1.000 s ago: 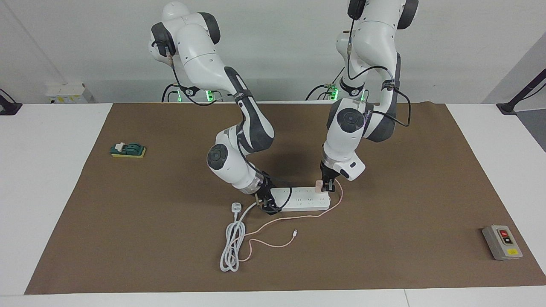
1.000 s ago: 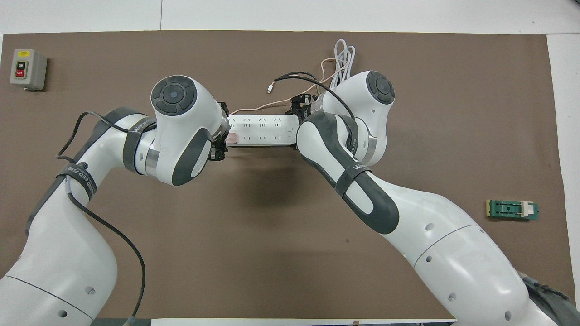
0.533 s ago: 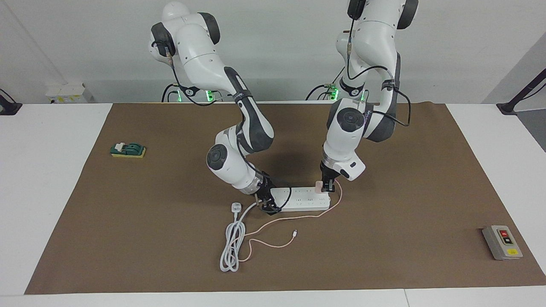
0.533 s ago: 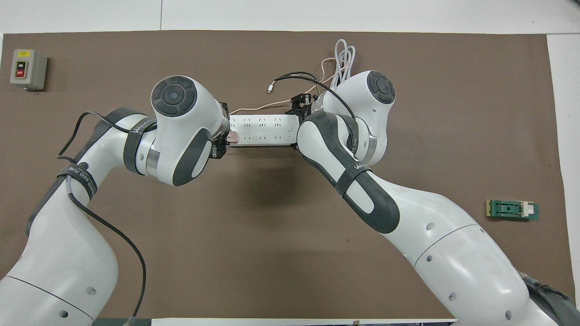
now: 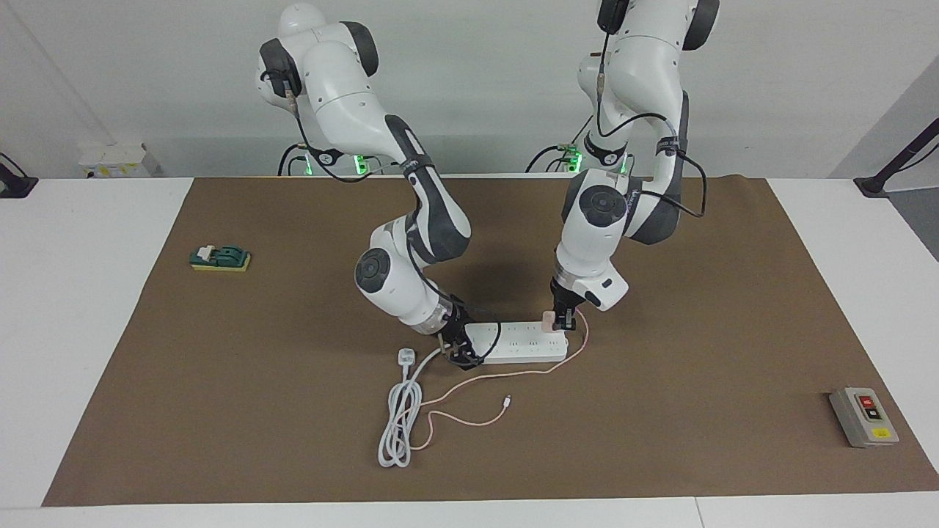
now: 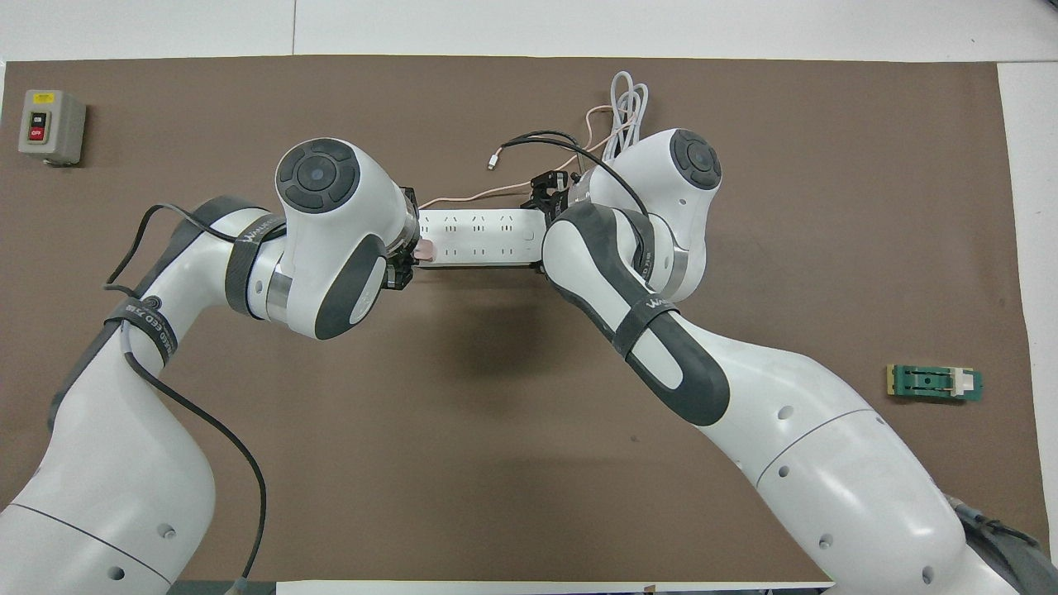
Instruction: Unplug charger and place it aside
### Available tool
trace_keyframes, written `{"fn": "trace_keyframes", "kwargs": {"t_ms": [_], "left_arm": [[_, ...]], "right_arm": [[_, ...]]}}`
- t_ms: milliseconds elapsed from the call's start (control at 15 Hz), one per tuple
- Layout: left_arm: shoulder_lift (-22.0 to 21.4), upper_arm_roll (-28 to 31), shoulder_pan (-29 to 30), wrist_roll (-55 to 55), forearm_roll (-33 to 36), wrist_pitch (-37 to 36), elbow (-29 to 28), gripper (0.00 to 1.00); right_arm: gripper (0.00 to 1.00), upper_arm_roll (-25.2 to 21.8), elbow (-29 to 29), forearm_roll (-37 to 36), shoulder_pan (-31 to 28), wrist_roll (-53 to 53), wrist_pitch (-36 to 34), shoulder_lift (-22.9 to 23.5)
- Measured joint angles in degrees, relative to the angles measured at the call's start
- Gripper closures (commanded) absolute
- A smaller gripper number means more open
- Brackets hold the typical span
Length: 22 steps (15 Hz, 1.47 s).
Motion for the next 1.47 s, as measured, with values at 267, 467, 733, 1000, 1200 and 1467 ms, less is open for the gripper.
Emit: {"fn": "trace_keyframes", "kwargs": {"t_ms": [267,467,733,1000,1200,1467], "left_arm": [[0.1,0.0,0.0,0.0,0.0,-0.5,0.3,1.0],[0.3,0.0,0.0,0.0,0.0,-1.5,1.0,1.0],[0.1,-0.1,-0.1,0.0,0.0,-5.3,3.5,1.0],[-2.3,-0.5,-0.3,0.2,0.0,-10.0,4.6,1.0],[-3.8,-0.5,-0.4,2.3,0.0,-12.4,4.7,1.0],[-5.0,-0.2,-0.3,8.8,0.0,-17.0,7.3,1.0]], "right_arm": [[1.0,0.0,0.0,0.0,0.0,0.0,0.0,0.0],[1.0,0.0,0.0,0.0,0.0,0.0,0.0,0.0],[1.0,0.0,0.0,0.0,0.0,-0.1,0.0,0.0],[1.0,0.0,0.0,0.1,0.0,-0.1,0.0,0.0],[1.0,0.0,0.0,0.1,0.0,-0.1,0.0,0.0],[0.79,0.0,0.0,0.2,0.0,-0.1,0.0,0.0]]}}
